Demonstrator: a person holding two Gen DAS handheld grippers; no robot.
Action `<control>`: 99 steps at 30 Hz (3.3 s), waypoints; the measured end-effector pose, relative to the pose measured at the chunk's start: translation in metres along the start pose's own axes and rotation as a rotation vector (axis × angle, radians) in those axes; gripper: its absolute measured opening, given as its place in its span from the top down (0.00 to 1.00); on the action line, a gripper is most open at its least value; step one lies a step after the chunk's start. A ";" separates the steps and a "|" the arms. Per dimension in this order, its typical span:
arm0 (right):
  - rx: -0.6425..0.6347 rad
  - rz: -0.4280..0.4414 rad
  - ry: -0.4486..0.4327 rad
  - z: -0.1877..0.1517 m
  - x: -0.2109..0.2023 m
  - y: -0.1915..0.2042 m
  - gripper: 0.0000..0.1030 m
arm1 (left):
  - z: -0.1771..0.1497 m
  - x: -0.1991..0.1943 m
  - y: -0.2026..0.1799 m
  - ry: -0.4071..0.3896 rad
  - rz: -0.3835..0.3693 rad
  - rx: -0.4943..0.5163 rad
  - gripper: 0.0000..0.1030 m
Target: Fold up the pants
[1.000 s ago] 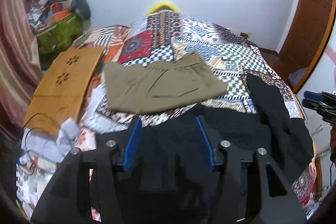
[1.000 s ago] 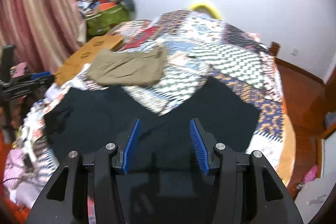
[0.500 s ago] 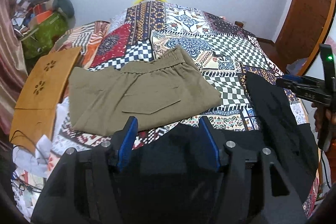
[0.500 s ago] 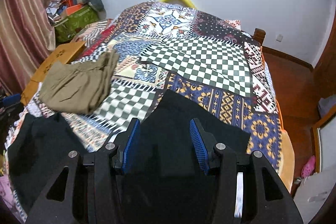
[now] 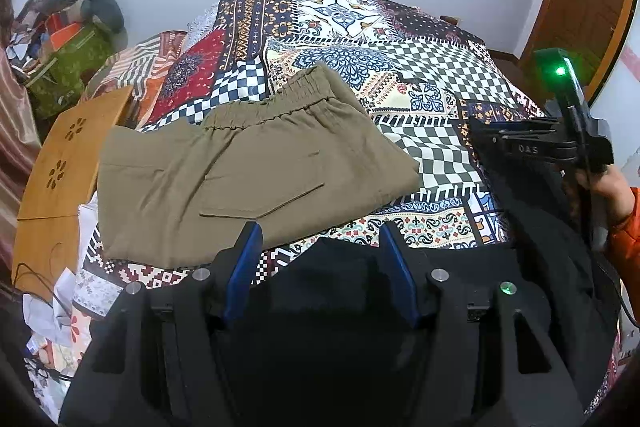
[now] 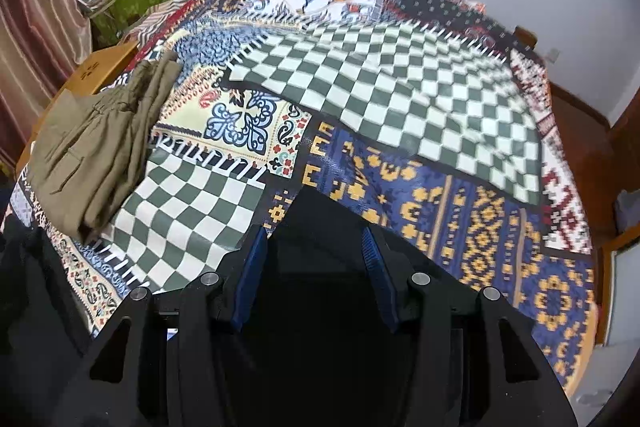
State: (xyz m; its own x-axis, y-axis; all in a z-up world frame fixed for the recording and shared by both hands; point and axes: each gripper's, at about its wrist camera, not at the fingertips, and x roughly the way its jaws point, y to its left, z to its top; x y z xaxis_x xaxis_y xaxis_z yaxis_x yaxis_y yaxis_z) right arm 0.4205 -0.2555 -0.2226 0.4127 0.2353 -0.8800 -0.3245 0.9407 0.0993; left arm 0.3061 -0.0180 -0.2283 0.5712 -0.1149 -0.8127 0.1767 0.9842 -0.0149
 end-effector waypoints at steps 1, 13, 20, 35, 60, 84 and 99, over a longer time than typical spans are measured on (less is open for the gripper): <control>-0.001 -0.005 -0.002 0.001 0.003 0.000 0.83 | 0.000 0.000 -0.001 0.002 0.002 0.002 0.42; 0.047 0.050 -0.114 -0.011 -0.057 -0.009 0.97 | -0.007 -0.030 -0.010 -0.013 -0.009 0.002 0.36; 0.034 0.059 -0.103 -0.006 -0.081 -0.007 0.85 | -0.011 -0.042 -0.018 -0.033 -0.016 -0.006 0.26; 0.007 0.025 0.043 0.008 0.014 -0.002 0.59 | -0.007 -0.017 -0.007 -0.017 -0.021 -0.032 0.20; 0.167 0.049 -0.298 -0.047 -0.165 -0.047 0.91 | -0.018 -0.059 -0.051 -0.027 -0.075 0.023 0.18; 0.532 -0.021 -0.137 -0.293 -0.207 -0.093 0.90 | -0.097 -0.042 -0.164 0.161 -0.204 0.217 0.14; 0.484 -0.080 -0.116 -0.301 -0.225 -0.103 0.62 | -0.060 -0.069 -0.148 0.025 -0.127 0.160 0.13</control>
State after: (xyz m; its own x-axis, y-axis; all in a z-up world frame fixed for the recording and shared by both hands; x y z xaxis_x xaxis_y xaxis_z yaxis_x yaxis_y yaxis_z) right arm 0.1048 -0.4789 -0.1752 0.5213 0.1579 -0.8386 0.1321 0.9559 0.2621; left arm 0.1925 -0.1477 -0.2045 0.5166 -0.2311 -0.8245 0.3724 0.9277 -0.0267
